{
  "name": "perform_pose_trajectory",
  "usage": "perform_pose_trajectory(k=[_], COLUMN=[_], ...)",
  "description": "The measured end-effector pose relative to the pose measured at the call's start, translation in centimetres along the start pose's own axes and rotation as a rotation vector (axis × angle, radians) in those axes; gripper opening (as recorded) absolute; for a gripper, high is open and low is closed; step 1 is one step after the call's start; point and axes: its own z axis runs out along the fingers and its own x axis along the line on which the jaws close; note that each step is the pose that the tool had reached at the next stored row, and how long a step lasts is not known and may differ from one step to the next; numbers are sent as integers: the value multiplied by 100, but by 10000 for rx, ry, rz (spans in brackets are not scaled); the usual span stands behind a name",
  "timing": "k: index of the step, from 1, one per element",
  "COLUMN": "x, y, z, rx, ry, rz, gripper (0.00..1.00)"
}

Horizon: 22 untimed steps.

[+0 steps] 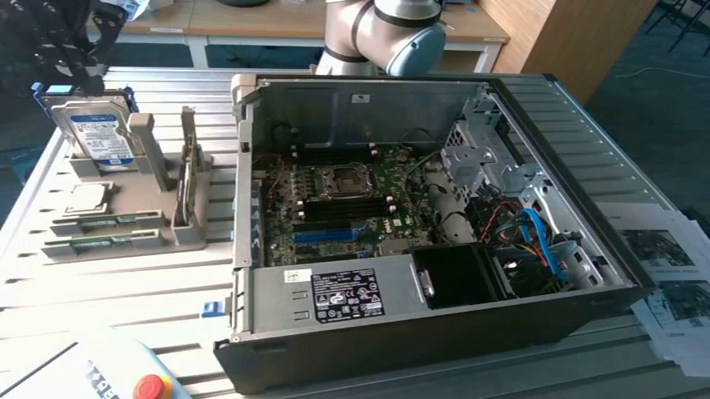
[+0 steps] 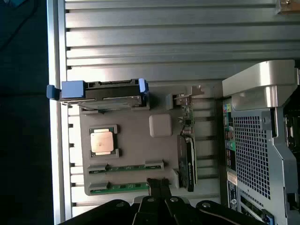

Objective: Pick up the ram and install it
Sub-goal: 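Reach for the ram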

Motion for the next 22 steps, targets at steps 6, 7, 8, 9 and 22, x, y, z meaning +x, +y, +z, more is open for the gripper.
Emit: perform_pose_trajectory(k=[6,7,8,9,22], x=[170,199,228,257,524], y=[0,0,-1,-1,-6], z=[-3,-4,-4,-5,-11], rx=[0,0,0,-1,-1], ry=[0,1,0,0,0], rz=[0,1,0,0,0], gripper=[10,10,10,10,10])
